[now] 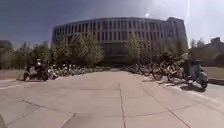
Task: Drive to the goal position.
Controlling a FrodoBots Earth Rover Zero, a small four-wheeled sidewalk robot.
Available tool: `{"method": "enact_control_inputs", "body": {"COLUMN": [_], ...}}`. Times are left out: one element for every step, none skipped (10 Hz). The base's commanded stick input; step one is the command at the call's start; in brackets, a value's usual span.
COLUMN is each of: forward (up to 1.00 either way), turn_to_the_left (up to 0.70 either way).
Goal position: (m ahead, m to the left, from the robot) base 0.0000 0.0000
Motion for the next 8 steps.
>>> {"method": "enact_control_inputs", "body": {"forward": [0.7,0.7,0.7,0.7,0.7,0.7,0.7,0.7], "turn_to_the_left": [0.01,0.01,0.01,0.01,0.01,0.01,0.01,0.01]}}
